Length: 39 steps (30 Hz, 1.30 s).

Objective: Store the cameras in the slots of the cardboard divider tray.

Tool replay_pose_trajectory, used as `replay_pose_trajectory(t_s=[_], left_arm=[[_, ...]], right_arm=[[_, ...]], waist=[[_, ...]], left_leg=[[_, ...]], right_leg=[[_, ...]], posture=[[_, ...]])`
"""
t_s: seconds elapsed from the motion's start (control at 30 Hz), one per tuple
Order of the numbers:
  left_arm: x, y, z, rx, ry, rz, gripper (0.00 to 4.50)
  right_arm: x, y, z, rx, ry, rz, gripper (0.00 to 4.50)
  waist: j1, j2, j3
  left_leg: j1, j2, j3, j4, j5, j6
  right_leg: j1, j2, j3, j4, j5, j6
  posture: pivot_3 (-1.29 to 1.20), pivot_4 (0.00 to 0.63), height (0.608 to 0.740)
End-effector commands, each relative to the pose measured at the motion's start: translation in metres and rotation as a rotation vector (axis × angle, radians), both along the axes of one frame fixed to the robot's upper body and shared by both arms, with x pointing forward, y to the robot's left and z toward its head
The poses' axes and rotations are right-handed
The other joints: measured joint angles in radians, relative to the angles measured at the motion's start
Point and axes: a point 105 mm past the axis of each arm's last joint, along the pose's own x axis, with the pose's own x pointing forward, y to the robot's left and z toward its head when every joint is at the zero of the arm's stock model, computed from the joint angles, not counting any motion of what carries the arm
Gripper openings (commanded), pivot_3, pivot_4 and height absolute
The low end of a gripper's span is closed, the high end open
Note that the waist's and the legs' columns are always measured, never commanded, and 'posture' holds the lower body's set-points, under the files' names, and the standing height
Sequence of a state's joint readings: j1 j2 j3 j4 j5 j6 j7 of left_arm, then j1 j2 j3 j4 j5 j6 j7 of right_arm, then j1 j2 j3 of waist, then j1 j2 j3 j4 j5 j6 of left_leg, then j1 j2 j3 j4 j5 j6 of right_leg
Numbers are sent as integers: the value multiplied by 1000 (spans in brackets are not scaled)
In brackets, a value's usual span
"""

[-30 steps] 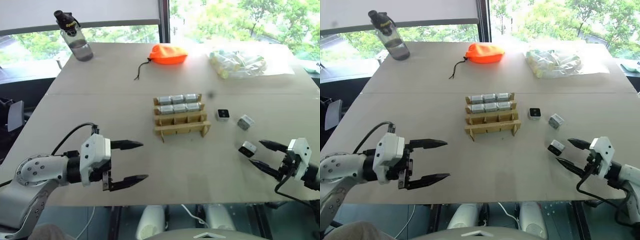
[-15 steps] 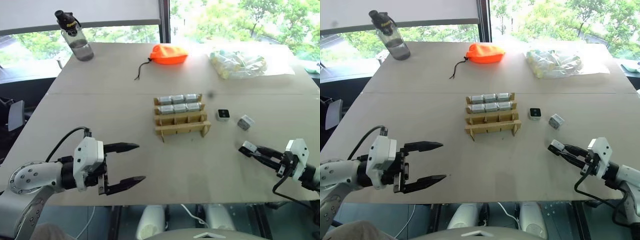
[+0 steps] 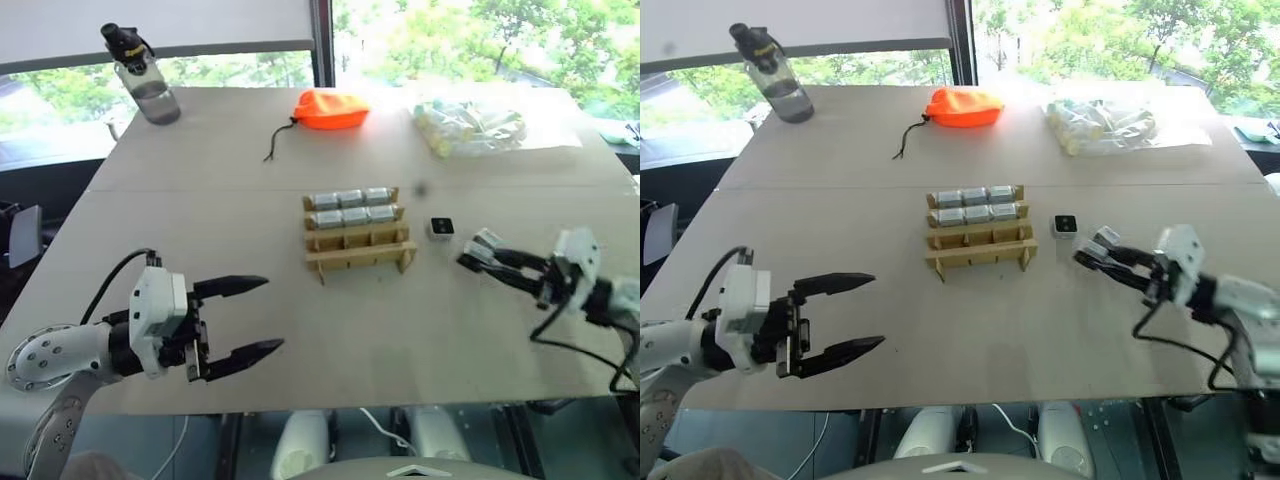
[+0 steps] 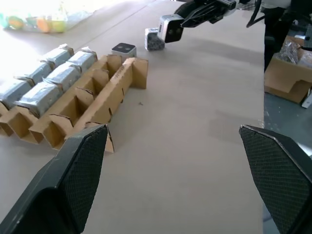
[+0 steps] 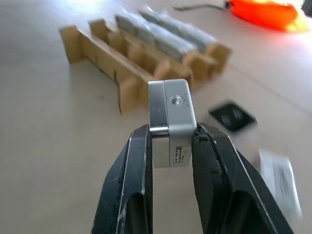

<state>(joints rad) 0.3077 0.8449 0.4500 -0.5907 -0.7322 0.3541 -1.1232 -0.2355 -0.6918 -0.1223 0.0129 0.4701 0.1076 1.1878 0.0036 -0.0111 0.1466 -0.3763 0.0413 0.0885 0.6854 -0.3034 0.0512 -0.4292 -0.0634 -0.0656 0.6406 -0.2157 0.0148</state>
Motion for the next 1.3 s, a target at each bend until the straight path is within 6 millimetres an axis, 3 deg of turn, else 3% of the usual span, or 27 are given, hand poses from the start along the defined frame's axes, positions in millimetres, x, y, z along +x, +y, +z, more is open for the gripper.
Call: replay_pose_trajectory(t_s=[0.03,0.27,0.57,0.9,1.3], left_arm=[[-1,4,10,-8,-31,27,4500],[-5,17,18,-51,-57,135,4500],[-28,30,19,-62,-52,282,4500],[-37,29,19,-73,-43,334,4500],[-33,28,19,-80,-46,332,4500]], right_arm=[[11,38,18,-10,-21,185,606],[40,101,33,-88,-67,470,606],[52,165,34,-122,-101,635,606],[62,190,27,-173,-105,624,606],[76,181,17,-218,-64,538,606]], waist=[[-3,0,0],[-5,0,1],[-29,-1,4],[-25,0,4],[-27,0,5]], left_leg=[[0,0,0,0,1,-1],[-3,0,-1,0,2,-3],[-4,0,0,0,2,-4],[-4,0,-2,0,3,-6],[-4,0,-3,0,3,-6]], right_leg=[[0,1,0,0,0,0],[-1,-1,-1,-2,1,1],[-2,-5,-2,-2,2,2],[-2,-5,-3,1,0,-1],[-2,-5,-4,1,0,-1]], posture=[[0,150,740],[0,150,740],[0,150,740],[0,150,740],[0,150,740]])
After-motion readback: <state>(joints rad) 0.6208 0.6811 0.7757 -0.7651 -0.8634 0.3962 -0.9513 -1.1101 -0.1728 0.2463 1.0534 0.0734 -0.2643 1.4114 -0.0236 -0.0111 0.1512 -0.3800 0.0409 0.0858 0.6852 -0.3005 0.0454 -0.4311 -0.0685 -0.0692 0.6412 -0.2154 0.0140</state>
